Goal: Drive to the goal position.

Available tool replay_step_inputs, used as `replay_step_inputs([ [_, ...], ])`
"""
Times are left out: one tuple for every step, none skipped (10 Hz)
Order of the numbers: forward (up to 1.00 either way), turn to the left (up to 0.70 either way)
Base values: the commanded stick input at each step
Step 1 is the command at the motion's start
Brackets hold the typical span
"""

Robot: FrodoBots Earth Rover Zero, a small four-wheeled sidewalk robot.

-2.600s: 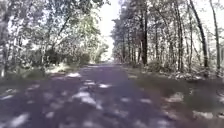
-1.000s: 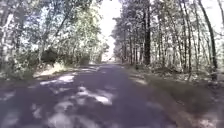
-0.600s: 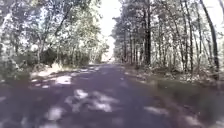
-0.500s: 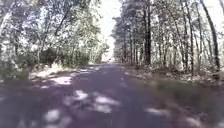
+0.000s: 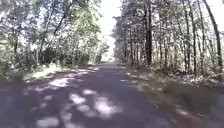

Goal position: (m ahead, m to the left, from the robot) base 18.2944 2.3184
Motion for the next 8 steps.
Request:
replay_step_inputs([
  [0.45, 0.0],
  [0.45, 0.0],
  [0.45, 0.0],
  [0.45, 0.0],
  [0.45, 0.0],
  [0.45, 0.0],
  [0.45, 0.0],
  [0.45, 0.0],
])
